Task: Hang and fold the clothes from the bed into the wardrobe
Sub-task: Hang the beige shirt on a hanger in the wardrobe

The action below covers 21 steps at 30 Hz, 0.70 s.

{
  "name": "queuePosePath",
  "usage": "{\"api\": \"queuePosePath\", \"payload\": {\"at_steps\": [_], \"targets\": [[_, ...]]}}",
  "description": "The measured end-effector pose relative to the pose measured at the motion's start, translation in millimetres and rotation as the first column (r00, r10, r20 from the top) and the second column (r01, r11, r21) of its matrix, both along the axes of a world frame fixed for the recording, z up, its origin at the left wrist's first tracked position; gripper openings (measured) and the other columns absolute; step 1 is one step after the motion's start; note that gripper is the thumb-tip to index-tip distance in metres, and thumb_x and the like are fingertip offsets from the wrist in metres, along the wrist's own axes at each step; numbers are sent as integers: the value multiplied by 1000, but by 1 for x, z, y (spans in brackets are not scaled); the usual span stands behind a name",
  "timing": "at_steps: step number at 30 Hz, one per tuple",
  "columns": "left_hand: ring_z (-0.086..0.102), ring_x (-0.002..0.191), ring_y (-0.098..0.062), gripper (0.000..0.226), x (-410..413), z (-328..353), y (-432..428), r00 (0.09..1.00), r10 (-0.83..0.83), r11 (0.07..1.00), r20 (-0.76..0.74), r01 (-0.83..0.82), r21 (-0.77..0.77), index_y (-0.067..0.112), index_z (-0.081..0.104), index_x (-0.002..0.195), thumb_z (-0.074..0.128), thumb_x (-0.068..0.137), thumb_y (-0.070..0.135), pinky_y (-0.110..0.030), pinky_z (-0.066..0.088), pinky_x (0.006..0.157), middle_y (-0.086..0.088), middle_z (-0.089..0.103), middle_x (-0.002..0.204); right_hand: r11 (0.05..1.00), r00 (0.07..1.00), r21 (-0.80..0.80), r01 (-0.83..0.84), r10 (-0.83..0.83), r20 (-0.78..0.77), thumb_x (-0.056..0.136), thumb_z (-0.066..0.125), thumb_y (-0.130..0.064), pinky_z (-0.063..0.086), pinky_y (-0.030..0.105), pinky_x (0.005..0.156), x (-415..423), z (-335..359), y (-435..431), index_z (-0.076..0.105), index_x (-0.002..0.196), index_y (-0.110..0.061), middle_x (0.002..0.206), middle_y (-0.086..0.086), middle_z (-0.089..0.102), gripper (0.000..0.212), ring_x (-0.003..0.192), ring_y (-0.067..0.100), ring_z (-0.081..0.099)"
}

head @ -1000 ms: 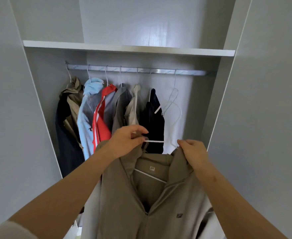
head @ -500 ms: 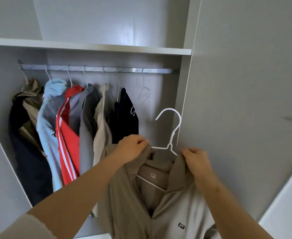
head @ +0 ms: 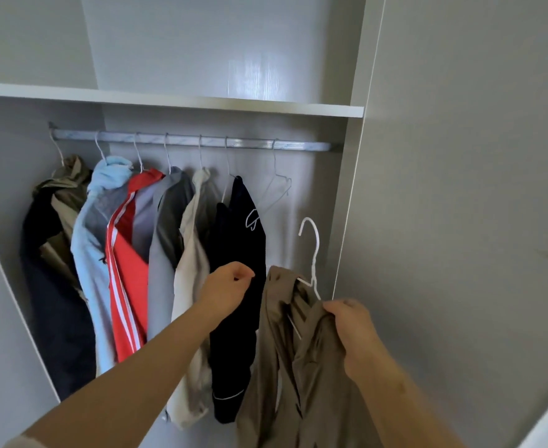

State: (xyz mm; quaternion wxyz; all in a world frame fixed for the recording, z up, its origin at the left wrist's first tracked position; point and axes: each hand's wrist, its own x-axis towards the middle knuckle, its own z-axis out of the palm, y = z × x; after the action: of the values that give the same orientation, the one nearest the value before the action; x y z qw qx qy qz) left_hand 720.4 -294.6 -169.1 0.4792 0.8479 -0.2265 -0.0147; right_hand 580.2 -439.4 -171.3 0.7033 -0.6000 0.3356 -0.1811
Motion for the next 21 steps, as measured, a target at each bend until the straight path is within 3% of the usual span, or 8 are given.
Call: {"api": "queuePosePath", "payload": {"at_steps": [6, 13, 15, 18, 21], "targets": [[56, 85, -10, 16, 33, 1, 12, 998, 55, 994, -35, -58, -92, 24, 62, 90, 50, 93, 13, -15, 39, 66, 7, 62, 90, 995, 995, -26, -101, 100, -19, 93, 50, -10, 48, 31, 70, 37, 1, 12, 57, 89, -7, 91, 16, 60, 8, 80, 27, 56], [51, 77, -1, 18, 101, 10, 14, 996, 87, 985, -35, -91, -149, 24, 60, 92, 47, 93, 12, -13, 36, 59, 9, 57, 89, 982, 986, -94, -163, 159, -56, 94, 48, -9, 47, 26, 62, 111, 11, 28, 57, 85, -11, 91, 11, 60, 13, 80, 22, 56], [52, 81, -4, 19, 120, 12, 11, 996, 64, 982, -58, -73, -173, 23, 60, 93, 47, 93, 9, -14, 37, 63, 7, 57, 92, 982, 987, -113, -150, 143, -71, 94, 48, -8, 49, 29, 68, 135, 16, 32, 56, 83, -11, 93, 13, 60, 14, 80, 23, 56], [53, 93, -12, 20, 151, 17, 8, 997, 38, 982, -74, -51, -179, 19, 62, 97, 47, 93, 7, -20, 40, 79, 4, 58, 99, 983, 988, -121, -137, 126, -93, 95, 47, -9, 49, 39, 86, 174, 21, 39, 57, 90, -6, 104, 19, 60, 11, 87, 28, 56], [52, 92, -11, 21, 181, 23, 4, 998, 13, 984, -62, -24, -176, 20, 61, 98, 45, 93, 6, -20, 40, 79, 5, 57, 100, 983, 986, -134, -123, 107, -126, 95, 47, -8, 47, 44, 96, 211, 23, 42, 57, 101, -2, 113, 23, 59, 13, 103, 36, 57]]}}
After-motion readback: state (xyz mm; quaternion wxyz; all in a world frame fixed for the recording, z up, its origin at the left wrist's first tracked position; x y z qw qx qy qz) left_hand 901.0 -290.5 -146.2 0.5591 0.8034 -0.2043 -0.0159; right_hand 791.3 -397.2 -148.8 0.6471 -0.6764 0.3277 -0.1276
